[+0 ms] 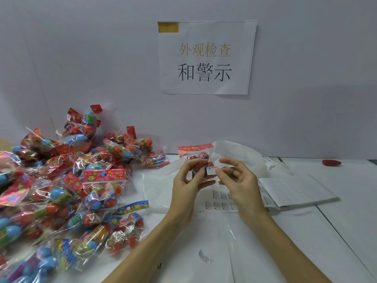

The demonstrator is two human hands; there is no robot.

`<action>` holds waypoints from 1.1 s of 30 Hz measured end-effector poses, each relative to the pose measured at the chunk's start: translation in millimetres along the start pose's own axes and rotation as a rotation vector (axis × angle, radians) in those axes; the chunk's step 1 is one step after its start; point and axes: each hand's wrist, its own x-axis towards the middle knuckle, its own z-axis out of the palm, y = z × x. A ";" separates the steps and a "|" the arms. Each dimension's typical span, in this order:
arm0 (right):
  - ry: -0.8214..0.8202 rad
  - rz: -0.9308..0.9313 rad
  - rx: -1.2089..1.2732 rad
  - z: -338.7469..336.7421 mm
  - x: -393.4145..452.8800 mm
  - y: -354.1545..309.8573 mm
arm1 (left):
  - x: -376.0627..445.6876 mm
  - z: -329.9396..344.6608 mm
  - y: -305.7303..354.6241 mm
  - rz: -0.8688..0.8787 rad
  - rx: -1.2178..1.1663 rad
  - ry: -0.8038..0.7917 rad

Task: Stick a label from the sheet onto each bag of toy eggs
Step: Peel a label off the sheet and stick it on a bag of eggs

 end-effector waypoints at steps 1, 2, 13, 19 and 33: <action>-0.005 0.002 0.002 0.0 -0.1 -0.2 | 0.1 -0.5 -0.3 0.000 -0.001 -0.003; -0.011 0.003 0.005 0.2 -0.2 -0.4 | 0.1 -0.6 -0.6 0.001 0.000 -0.004; -0.070 0.039 0.090 -0.2 -1.4 -3.0 | 0.1 1.2 -1.5 -0.006 0.013 0.004; -0.072 0.067 0.145 1.2 -1.3 -1.8 | 1.1 -0.3 -4.5 0.020 0.060 0.085; -0.006 0.057 0.131 1.2 -1.2 -0.7 | -0.1 0.8 1.0 0.040 0.025 -0.042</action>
